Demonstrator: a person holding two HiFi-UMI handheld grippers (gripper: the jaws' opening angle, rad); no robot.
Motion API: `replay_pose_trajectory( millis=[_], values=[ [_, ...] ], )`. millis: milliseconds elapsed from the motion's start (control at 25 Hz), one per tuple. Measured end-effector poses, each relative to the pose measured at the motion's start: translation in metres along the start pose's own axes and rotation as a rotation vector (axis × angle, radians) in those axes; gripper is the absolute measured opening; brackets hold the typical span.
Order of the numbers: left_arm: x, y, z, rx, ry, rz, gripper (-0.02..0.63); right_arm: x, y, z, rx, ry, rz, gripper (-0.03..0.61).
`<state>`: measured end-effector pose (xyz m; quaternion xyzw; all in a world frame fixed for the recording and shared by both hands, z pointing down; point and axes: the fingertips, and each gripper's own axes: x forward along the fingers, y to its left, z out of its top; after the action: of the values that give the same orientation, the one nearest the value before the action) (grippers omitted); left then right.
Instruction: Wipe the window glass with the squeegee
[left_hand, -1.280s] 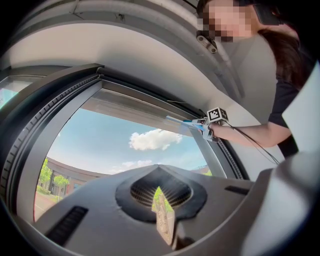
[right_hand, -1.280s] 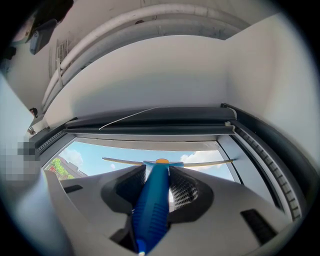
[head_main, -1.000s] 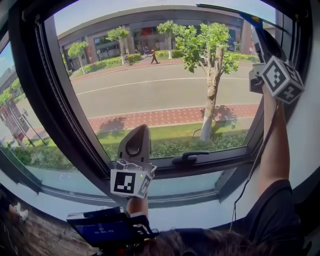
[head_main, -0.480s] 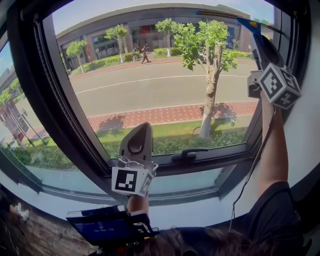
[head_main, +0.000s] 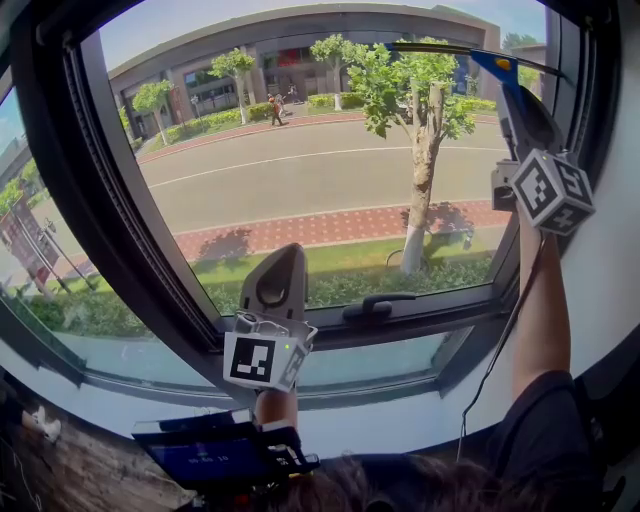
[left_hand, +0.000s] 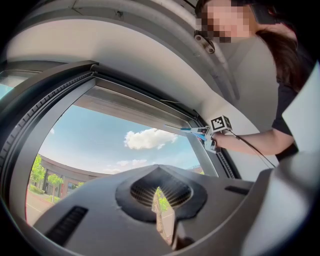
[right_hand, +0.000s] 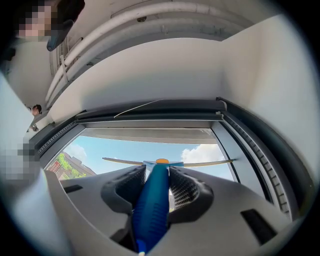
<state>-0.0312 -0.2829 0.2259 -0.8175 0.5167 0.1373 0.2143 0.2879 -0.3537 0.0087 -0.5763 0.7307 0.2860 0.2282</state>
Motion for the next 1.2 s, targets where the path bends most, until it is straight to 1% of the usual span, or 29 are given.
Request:
replay_pose_trajectory(
  millis=[880, 1200],
  values=[
    [0.002, -0.007, 0.000, -0.033, 0.000, -0.016, 0.002, -0.042, 0.011, -0.041, 0.009, 0.051, -0.017, 0.143],
    [0.003, -0.008, 0.000, -0.029, 0.001, -0.019, 0.002, -0.056, 0.014, -0.057, 0.021, 0.065, -0.021, 0.143]
  ],
)
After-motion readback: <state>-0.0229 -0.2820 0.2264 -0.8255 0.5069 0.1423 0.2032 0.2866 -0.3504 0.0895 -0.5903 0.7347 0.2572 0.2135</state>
